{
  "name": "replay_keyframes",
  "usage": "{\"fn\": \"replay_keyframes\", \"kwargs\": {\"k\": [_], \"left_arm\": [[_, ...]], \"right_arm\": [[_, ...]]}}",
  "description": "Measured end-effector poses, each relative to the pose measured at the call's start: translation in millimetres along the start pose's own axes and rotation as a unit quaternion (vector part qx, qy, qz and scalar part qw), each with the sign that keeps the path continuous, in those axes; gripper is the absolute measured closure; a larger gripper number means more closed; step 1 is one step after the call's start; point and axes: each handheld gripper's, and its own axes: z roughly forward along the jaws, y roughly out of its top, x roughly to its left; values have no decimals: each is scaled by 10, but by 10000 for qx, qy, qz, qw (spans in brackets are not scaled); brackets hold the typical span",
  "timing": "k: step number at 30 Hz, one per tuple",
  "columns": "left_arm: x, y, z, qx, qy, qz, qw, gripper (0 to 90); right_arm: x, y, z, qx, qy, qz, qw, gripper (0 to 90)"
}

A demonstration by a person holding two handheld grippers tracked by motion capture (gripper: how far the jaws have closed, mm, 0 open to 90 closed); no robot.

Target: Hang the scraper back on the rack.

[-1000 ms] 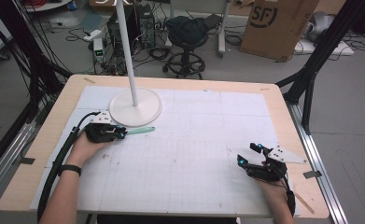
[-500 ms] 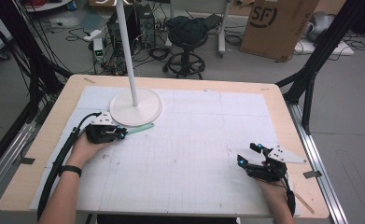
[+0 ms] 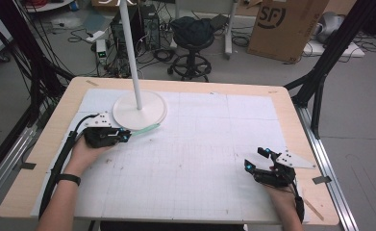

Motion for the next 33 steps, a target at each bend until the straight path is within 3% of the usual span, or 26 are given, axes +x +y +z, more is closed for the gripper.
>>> {"fn": "replay_keyframes", "kwargs": {"k": [7, 10, 12, 17, 28, 33], "left_arm": [[-22, 183, -310, -691, 137, -249, 9972, 811], [-24, 301, -453, -807, 218, -362, 9958, 811], [-26, 389, -547, -885, 290, -301, 9952, 811], [-14, 590, -772, -1112, 430, -406, 9920, 811], [-17, 1178, -1212, -1250, 716, -209, 9894, 811], [11, 1448, -1400, -1246, 877, -221, 9881, 811]], "right_arm": [[2, 0, 0, 7, -8, 22, 10000, 236], [0, 0, -1, 9, -11, 20, 10000, 236], [-1, 0, 1, 0, -13, 13, 10000, 237], [-1, 0, 0, 2, -14, 20, 10000, 237], [-1, 0, 1, 2, -16, 13, 10000, 237], [-1, 0, 1, -1, -13, 19, 10000, 237]]}}
